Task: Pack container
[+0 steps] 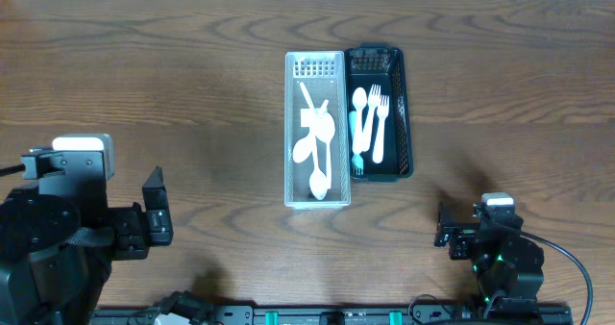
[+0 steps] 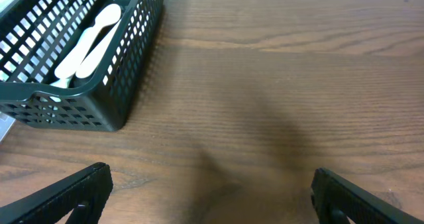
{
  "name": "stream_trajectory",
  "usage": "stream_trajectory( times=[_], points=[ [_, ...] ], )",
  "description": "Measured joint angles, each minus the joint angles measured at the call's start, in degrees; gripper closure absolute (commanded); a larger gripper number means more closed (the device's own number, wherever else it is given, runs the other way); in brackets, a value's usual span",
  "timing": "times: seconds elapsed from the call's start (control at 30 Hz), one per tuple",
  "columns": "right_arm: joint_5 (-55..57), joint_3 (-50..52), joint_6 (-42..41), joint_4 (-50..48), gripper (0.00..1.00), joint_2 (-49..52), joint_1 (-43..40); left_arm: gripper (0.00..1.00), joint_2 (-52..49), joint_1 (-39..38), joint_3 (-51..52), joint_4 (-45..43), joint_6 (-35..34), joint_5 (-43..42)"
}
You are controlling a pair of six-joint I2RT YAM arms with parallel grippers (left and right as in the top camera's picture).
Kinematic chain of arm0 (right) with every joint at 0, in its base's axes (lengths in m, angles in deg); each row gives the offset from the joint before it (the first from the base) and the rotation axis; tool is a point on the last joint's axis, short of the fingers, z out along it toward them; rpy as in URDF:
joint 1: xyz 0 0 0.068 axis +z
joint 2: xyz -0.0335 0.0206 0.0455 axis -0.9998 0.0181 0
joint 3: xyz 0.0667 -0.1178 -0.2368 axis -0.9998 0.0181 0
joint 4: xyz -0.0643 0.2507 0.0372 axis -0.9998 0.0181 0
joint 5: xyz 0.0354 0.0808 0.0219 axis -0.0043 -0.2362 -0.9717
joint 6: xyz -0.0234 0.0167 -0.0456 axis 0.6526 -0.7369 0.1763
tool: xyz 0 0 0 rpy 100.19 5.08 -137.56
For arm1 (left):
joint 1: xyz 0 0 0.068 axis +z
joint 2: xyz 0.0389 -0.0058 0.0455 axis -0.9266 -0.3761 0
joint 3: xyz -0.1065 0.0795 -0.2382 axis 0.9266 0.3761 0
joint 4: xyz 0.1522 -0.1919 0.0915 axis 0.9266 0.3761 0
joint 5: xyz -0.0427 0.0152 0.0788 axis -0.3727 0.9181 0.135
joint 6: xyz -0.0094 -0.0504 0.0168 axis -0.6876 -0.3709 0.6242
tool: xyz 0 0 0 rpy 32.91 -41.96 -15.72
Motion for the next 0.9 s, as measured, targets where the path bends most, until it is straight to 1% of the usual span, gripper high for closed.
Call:
stream_trajectory(
  times=[0.3,0.37,0.5,0.53,0.6,0.63,0.77,0.9],
  points=[
    [0.0,0.0,0.0,0.0,0.01,0.0,0.0,0.02,0.0,0.9,0.2,-0.4,0.0,0.0],
    [0.0,0.0,0.0,0.0,0.01,0.0,0.0,0.02,0.1,3.5,1.2,-4.1,0.0,-0.1],
    [0.0,0.0,0.0,0.0,0.01,0.0,0.0,0.02,0.9,11.7,7.1,-16.6,-1.4,-2.2],
    [0.0,0.0,0.0,0.0,0.01,0.0,0.0,0.02,1.7,14.4,10.4,-21.6,-2.3,-3.9],
    [0.0,0.0,0.0,0.0,0.02,0.0,0.0,0.02,3.3,17.8,16.0,-28.2,-3.7,-6.8],
    [0.0,0.0,0.0,0.0,0.01,0.0,0.0,0.02,4.8,19.9,20.3,-33.1,-4.7,-8.8],
    [0.0,0.0,0.0,0.0,0.01,0.0,0.0,0.02,11.3,24.7,36.8,-48.0,-8.1,-13.7],
    [0.0,0.0,0.0,0.0,0.01,0.0,0.0,0.02,18.5,25.9,51.8,-57.7,-9.8,-15.7]
  ],
)
